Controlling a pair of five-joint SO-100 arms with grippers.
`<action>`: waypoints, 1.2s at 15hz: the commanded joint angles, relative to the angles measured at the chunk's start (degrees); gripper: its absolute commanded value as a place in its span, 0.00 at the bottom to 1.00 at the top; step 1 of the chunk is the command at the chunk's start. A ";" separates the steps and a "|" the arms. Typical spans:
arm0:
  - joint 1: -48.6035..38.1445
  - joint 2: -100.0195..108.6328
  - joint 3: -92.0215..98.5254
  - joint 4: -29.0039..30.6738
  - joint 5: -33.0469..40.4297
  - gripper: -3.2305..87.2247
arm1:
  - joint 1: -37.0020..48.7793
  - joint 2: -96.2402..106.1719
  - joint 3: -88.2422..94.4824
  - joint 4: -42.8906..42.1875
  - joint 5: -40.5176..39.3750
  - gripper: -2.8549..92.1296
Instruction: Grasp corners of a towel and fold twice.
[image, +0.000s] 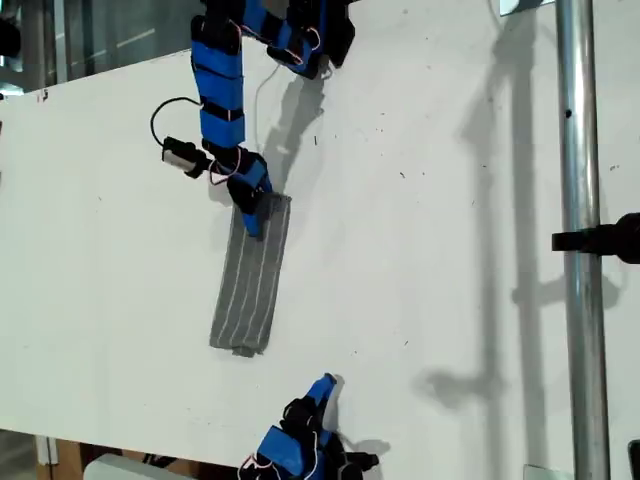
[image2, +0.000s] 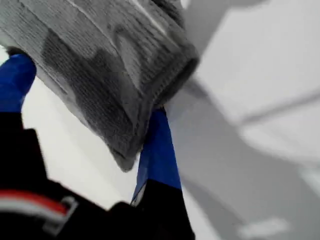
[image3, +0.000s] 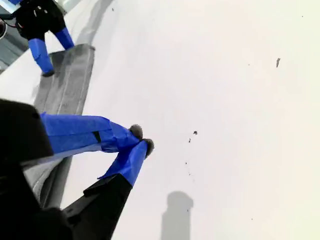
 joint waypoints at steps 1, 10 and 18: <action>0.88 0.44 -0.44 0.53 -0.79 0.01 | 0.18 -6.68 -9.05 -4.92 -2.29 0.39; 0.97 0.44 0.18 1.41 0.88 0.01 | 8.96 58.89 20.30 32.96 -8.17 0.03; 1.05 0.44 2.11 -3.52 3.16 0.01 | -3.34 43.77 6.59 23.73 -4.75 0.03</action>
